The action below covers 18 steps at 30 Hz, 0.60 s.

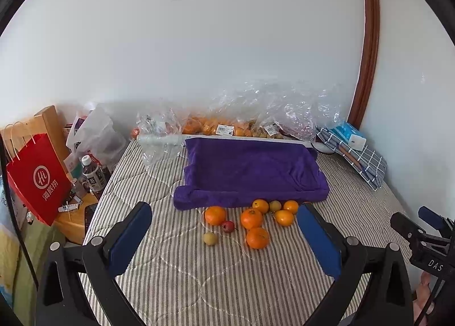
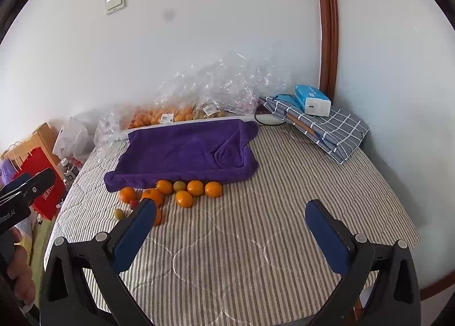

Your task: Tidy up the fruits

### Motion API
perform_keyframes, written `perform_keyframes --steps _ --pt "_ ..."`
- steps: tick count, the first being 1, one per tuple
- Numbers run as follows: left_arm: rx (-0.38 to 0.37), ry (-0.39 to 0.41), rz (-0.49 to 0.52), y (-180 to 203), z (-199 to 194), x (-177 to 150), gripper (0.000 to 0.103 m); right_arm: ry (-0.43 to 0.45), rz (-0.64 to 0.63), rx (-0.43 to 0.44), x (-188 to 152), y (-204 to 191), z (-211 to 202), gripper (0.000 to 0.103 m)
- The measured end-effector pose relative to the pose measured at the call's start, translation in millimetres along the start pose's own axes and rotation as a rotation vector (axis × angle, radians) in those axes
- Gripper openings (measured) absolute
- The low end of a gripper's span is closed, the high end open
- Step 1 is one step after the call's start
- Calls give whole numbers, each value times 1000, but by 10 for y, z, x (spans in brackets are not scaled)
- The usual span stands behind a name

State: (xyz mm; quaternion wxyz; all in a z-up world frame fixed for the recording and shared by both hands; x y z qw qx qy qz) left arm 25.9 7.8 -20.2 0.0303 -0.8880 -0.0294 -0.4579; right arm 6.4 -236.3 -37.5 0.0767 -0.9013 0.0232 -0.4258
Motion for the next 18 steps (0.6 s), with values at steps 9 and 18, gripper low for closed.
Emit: perform_keyframes --steps 9,18 --pt "-13 -6 2 19 -41 9 103 3 4 -3 -13 18 -17 103" --pt "-12 -6 13 57 -27 28 103 7 -5 -4 -2 7 -31 103"
Point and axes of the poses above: each gripper's, at about its wrist camera, not at the fingertips, and z roughly the way its jaws point, y to its right, x to its top, the point moved 4 cm from there along z, roughly the way its jaws point, and after that the axes turned 7 degrees about x, right-handed, at the moved point
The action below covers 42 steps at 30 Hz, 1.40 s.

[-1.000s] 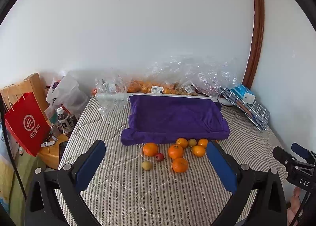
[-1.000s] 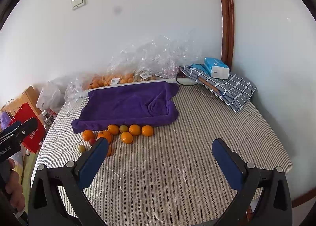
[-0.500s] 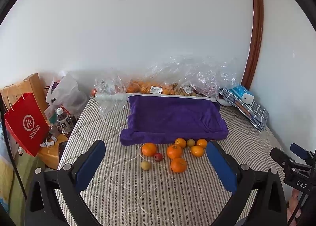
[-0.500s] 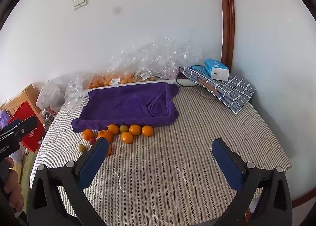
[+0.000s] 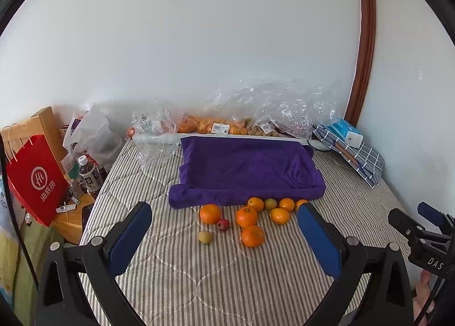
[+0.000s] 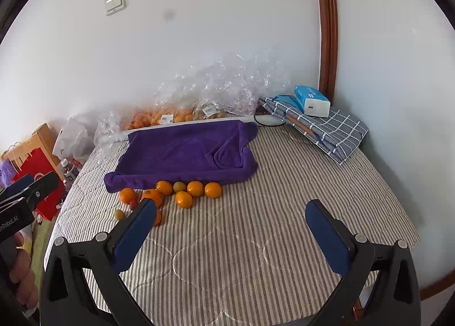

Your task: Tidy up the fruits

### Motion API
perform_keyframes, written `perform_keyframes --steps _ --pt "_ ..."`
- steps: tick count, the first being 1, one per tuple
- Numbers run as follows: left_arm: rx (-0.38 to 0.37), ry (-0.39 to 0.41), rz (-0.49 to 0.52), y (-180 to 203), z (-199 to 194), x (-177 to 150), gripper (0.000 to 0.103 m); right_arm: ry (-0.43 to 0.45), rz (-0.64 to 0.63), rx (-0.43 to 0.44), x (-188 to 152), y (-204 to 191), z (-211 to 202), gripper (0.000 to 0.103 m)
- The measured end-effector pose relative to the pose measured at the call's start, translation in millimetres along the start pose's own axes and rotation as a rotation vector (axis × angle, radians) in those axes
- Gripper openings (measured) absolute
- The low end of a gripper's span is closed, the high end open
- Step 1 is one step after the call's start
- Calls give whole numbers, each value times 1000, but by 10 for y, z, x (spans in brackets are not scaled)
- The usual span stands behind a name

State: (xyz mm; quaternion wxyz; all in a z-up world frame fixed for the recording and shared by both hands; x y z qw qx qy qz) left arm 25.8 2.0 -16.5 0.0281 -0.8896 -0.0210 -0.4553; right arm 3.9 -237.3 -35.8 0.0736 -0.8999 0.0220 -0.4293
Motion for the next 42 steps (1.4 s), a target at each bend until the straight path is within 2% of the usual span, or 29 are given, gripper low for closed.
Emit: perform_keyframes --steps 12,32,37,42 --pt "-1 4 -5 -16 -16 7 103 -3 18 8 -5 37 3 103" --pt "-12 4 -9 8 23 27 103 11 -30 -16 46 -53 71 103" --pt "-7 -5 1 31 164 55 103 5 -37 -16 74 -67 194 103" --pt "33 -14 2 9 407 34 103 4 -37 -7 83 -57 401 103"
Point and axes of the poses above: each gripper's, at about its wrist camera, not at the fingertips, and z roughly the way its jaws point, y to its right, x to its top, the point moved 4 cm from there along z, roughly the way its jaws point, and after that the axes turned 7 degrees about x, right-handed, at the moved point
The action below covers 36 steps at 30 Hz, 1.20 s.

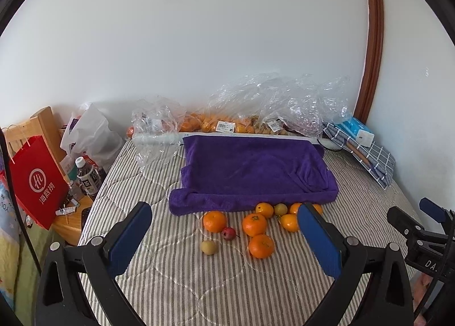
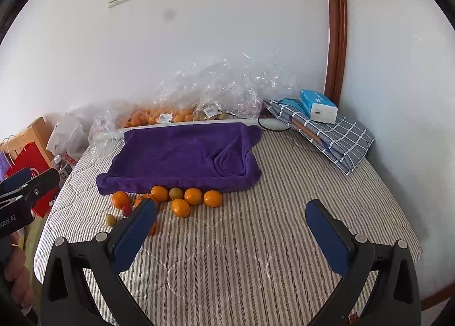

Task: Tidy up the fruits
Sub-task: 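Grasp the large orange with the left gripper while the right gripper grasps a mandarin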

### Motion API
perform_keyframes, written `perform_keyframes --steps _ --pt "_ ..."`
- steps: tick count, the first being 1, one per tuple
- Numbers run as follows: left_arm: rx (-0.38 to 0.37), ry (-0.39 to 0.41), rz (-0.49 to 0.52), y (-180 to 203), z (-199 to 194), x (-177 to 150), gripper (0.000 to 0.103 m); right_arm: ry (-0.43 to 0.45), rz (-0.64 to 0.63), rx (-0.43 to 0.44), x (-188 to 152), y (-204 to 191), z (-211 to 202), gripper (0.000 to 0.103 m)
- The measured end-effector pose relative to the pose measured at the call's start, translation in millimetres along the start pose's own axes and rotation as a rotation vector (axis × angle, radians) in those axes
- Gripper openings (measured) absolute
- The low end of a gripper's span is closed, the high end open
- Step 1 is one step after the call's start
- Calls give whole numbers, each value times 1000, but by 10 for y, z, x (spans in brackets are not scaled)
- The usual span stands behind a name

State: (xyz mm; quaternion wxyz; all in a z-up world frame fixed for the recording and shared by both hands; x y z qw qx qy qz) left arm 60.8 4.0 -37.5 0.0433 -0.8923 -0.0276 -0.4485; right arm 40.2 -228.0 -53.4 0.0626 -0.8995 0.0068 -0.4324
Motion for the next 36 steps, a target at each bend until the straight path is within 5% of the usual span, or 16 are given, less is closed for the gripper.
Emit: perform_keyframes --steps 13,19,28,36 --pt "7 -127 -14 -86 871 -363 103 -143 0 48 -235 66 928 100" --pt "-1 -177 -26 -174 1195 -520 102 -235 16 54 -407 125 1327 85" --pt "-7 -239 -29 -422 1506 -622 102 -223 38 103 -434 143 1607 79" --pt "-91 -251 -22 -404 1629 -676 92 -262 5 92 -473 107 1908 58"
Point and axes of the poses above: each gripper's, at about its wrist camera, not at the fingertips, and z roughly the way its jaws point, y to its right, x to its top, the point moved 4 cm from there along z, roughly the way its jaws point, and after that the axes turned 7 degrees about x, right-handed, at the moved point
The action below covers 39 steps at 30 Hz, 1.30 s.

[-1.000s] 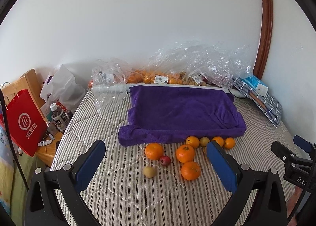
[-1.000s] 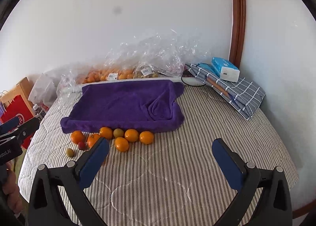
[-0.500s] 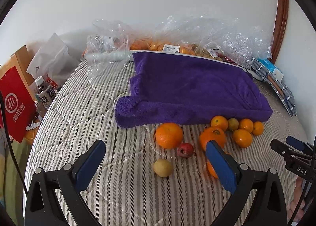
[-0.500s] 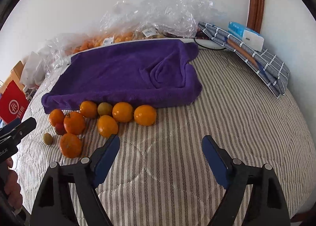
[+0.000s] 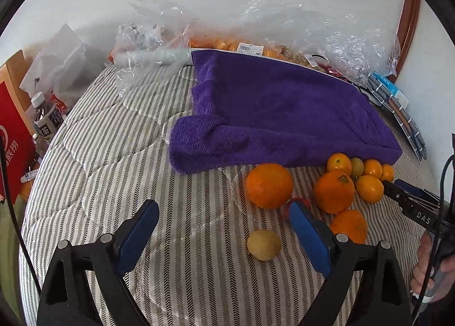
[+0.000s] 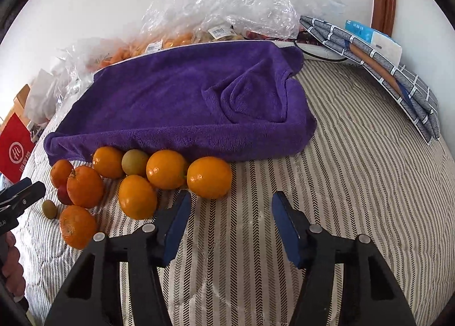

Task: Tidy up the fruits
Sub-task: 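Grasp the large orange with the left gripper while the right gripper grasps a mandarin, then lift both held fruits and carry them over the purple towel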

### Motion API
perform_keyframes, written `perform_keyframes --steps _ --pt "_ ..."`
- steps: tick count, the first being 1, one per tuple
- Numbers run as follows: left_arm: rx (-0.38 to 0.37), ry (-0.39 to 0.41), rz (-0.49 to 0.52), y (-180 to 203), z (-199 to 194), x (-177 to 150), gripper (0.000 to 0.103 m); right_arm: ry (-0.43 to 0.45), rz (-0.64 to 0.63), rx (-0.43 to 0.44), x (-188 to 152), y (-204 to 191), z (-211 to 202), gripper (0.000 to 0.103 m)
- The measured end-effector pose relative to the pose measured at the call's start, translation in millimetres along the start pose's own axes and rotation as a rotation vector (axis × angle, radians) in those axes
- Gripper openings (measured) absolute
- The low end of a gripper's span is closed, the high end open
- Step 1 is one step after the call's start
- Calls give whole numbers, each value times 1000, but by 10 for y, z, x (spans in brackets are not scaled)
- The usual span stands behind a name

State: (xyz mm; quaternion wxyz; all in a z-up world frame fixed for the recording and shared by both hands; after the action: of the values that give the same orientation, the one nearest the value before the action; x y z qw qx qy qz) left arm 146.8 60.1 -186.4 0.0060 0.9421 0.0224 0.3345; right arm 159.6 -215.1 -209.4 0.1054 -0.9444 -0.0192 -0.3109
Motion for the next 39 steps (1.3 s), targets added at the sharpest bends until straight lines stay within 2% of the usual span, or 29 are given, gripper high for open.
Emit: perform_keyframes --steps 4,7,11,12,13,16,18,19,29,39 --pt "-39 -5 -12 60 67 59 92 10 -9 -9 57 -18 68 58" --pt "-59 -14 -21 109 138 111 85 10 -21 -12 97 -31 117 57" --pt "-113 -54 -55 155 273 121 63 24 -26 -30 111 -41 151 55" --pt "-136 -67 -63 161 305 110 61 24 -26 -30 116 -40 155 54" --pt "-132 -47 -64 164 301 113 61 25 -25 -25 119 -40 154 53" --pt "-170 -44 -49 223 313 101 49 28 -21 -15 130 -40 155 46" --pt "-175 -44 -46 242 314 85 39 31 -23 -6 130 -51 145 37" --pt "-177 -43 -44 251 312 86 39 32 -22 -1 130 -57 141 34" --pt "-180 -43 -76 182 194 97 39 36 14 10 57 -33 23 34" --pt "-178 -14 -85 152 -33 144 39 71 16 5 27 -77 -268 34"
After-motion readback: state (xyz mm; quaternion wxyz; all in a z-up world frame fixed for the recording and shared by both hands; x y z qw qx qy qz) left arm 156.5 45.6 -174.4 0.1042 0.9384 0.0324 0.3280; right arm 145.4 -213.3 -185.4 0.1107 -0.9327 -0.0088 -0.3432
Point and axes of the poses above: each gripper's, at about its wrist camera, not at the fingertips, and z roughly the way its jaws point, y to its right, x to its top, the point moved 4 cm from there along z, roughly the way its jaws point, and after that the axes turned 7 degrees about x, right-handed, at the moved point
